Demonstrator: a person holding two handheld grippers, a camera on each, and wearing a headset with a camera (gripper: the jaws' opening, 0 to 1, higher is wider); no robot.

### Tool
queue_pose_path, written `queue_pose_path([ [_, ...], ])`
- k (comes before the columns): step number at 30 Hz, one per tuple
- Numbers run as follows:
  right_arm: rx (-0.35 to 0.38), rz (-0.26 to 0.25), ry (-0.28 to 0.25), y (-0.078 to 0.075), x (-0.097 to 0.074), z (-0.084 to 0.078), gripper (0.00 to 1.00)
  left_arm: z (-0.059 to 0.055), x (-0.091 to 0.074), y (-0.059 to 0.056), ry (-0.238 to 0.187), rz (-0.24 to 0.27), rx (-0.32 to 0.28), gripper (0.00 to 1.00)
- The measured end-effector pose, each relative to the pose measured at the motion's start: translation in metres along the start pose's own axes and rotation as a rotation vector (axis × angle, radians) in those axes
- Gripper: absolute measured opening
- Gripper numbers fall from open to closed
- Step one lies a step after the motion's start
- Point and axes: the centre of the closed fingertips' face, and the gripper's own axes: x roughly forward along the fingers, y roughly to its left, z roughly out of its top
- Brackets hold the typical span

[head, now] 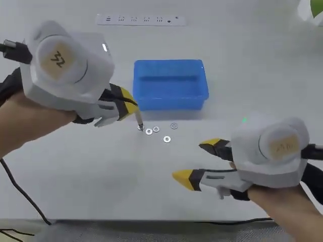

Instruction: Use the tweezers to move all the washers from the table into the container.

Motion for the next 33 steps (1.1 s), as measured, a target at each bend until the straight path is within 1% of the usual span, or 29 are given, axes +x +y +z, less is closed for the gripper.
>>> queue_pose_path([
  [1, -0.039, 0.007, -0.001, -0.003, 0.004, 0.007, 0.32, 0.000, 0.000, 0.001, 0.000, -0.005, -0.001, 0.00],
  [2, -0.072, 0.009, -0.015, -0.008, 0.010, 0.019, 0.28, 0.000, 0.000, 0.001, 0.000, -0.008, -0.002, 0.00],
  [3, -0.082, 0.009, -0.037, -0.012, 0.015, 0.028, 0.26, 0.000, 0.000, 0.001, 0.000, -0.012, -0.002, 0.00],
  [4, -0.101, 0.042, -0.051, -0.012, 0.022, 0.038, 0.23, 0.000, 0.001, 0.001, 0.002, -0.017, 0.000, 0.00],
  [6, -0.118, 0.077, -0.058, -0.015, 0.035, 0.050, 0.18, 0.001, 0.001, 0.000, 0.002, -0.024, 0.009, 0.00],
  [8, -0.149, 0.096, -0.043, -0.017, 0.047, 0.056, 0.19, 0.001, 0.001, 0.000, 0.004, -0.030, 0.012, 0.00],
  [9, -0.150, 0.106, -0.047, -0.018, 0.051, 0.059, 0.19, 0.000, 0.001, 0.001, 0.006, -0.032, 0.014, 0.00],
  [10, -0.153, 0.132, -0.050, -0.015, 0.053, 0.062, 0.18, 0.000, 0.001, 0.001, 0.008, -0.034, 0.014, 0.00],
  [11, -0.158, 0.152, -0.043, -0.013, 0.056, 0.064, 0.18, -0.001, 0.000, 0.002, 0.011, -0.039, 0.016, 0.00],
  [12, -0.163, 0.154, -0.043, -0.013, 0.057, 0.064, 0.19, -0.001, 0.000, 0.002, 0.013, -0.040, 0.017, 0.00],
  [14, -0.207, 0.176, -0.030, -0.011, 0.061, 0.065, 0.18, -0.002, -0.001, 0.002, 0.016, -0.046, 0.021, 0.00],
  [15, -0.217, 0.179, -0.028, -0.011, 0.062, 0.066, 0.18, -0.002, -0.001, 0.002, 0.018, -0.050, 0.022, 0.00],
  [16, -0.232, 0.194, -0.030, -0.009, 0.065, 0.067, 0.18, -0.003, -0.001, 0.002, 0.019, -0.051, 0.025, 0.00],
  [18, -0.246, 0.220, -0.013, -0.006, 0.069, 0.067, 0.17, -0.002, -0.001, 0.002, 0.019, -0.058, 0.029, 0.00],
  [20, -0.292, 0.206, -0.008, -0.007, 0.073, 0.068, 0.13, -0.002, 0.000, 0.003, 0.020, -0.061, 0.029, 0.00],
  [22, -0.305, 0.202, -0.009, -0.008, 0.075, 0.070, 0.08, -0.002, 0.000, 0.002, 0.022, -0.068, 0.029, 0.00],
  [23, -0.310, 0.197, -0.007, -0.009, 0.075, 0.070, 0.07, -0.002, 0.001, 0.001, 0.023, -0.072, 0.031, 0.00],
  [24, -0.313, 0.208, -0.004, -0.009, 0.075, 0.070, 0.06, -0.001, 0.001, 0.002, 0.025, -0.068, 0.041, 0.00],
  [27, -0.311, 0.214, -0.006, -0.008, 0.074, 0.069, 0.06, -0.001, 0.001, 0.000, 0.030, -0.071, 0.049, 0.00],
  [29, -0.345, 0.211, 0.001, -0.007, 0.072, 0.068, 0.05, 0.000, 0.002, -0.002, 0.028, -0.074, 0.054, 0.00],
  [31, -0.410, 0.193, 0.000, -0.007, 0.071, 0.069, 0.04, 0.002, 0.002, -0.002, 0.026, -0.068, 0.063, 0.00],
  [33, -0.408, 0.191, -0.001, -0.006, 0.070, 0.069, 0.04, 0.003, 0.002, -0.002, 0.020, -0.065, 0.059, 0.00],
])
